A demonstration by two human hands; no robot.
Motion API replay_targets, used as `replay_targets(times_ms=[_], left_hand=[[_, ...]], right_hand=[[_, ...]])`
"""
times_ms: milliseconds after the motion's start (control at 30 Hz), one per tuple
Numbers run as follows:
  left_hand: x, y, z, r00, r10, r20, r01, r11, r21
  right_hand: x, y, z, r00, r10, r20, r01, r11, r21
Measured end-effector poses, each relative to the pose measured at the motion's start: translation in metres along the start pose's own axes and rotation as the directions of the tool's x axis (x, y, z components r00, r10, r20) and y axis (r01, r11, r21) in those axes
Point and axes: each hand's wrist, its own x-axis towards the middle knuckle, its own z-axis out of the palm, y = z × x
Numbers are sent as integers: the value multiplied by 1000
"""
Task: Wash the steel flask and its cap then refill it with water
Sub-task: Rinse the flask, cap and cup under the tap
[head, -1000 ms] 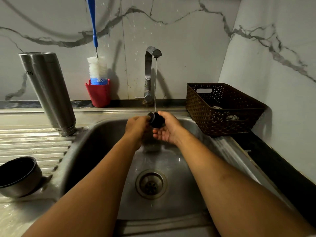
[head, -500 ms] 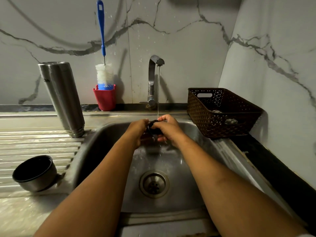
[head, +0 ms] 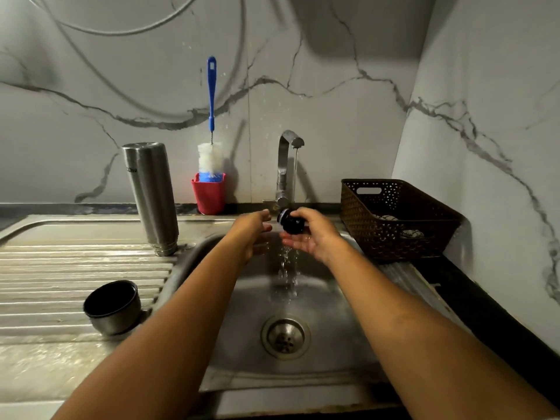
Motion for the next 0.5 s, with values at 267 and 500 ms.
replay_targets(times_ms=[267,500], left_hand=[[-16,3,-37,1000,17,7,-18,944,330],[-52,33,-91,995,84,50,-98,861,499]], right_hand=[[-18,6,1,992,-78,95,120,784,-610],[-32,1,34,974,-177,140,219,584,-782]])
